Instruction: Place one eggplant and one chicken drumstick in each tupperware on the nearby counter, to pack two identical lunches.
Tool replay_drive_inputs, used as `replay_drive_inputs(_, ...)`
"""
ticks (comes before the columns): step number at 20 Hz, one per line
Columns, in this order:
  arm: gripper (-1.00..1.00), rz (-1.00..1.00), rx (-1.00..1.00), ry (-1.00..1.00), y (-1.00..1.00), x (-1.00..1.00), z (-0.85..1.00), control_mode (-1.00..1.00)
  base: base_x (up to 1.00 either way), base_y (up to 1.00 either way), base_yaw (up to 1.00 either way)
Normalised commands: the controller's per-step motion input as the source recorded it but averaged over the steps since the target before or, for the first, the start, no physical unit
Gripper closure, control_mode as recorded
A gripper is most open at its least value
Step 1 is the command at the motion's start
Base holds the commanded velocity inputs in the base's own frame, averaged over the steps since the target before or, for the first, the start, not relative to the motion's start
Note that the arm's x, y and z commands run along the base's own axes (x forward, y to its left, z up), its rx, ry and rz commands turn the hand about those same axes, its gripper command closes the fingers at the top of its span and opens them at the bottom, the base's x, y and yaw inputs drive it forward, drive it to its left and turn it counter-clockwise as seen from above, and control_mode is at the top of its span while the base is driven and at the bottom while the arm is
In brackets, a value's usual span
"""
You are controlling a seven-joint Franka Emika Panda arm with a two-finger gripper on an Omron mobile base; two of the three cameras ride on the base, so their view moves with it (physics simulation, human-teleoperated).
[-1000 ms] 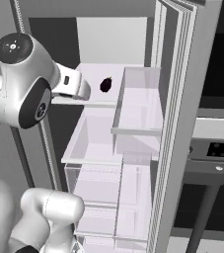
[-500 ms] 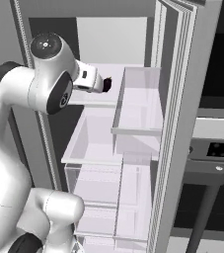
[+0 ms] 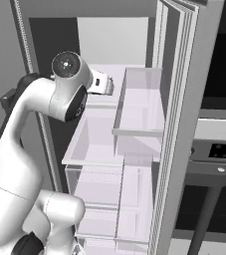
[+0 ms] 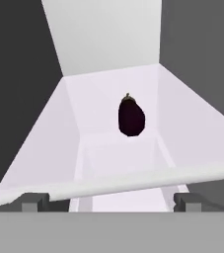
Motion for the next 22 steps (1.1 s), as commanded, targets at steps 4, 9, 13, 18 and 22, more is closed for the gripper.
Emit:
replay_drive_inputs(4, -1.0, 0.01, 0.0, 0.1, -0.23, 0.52, -0.02, -1.0, 0.0, 0.0, 0.0)
replay_drive_inputs(9, -1.0, 0.01, 0.0, 0.01, -0.09, 0.55, -0.12, -1.0, 0.0, 0.0, 0.0)
replay_drive_inputs(13, -1.0, 0.02, 0.0, 0.0, 0.0, 0.51, -0.21, -1.0, 0.0, 0.0, 0.0)
replay_drive_inputs(18, -1.0, 0.01, 0.0, 0.0, 0.0, 0.57, -0.19, -1.0, 0.0, 0.0, 0.0)
replay_drive_inputs(22, -1.0, 0.01, 0.0, 0.01, 0.0, 0.54, -0.14, -1.0, 0.0, 0.0, 0.0)
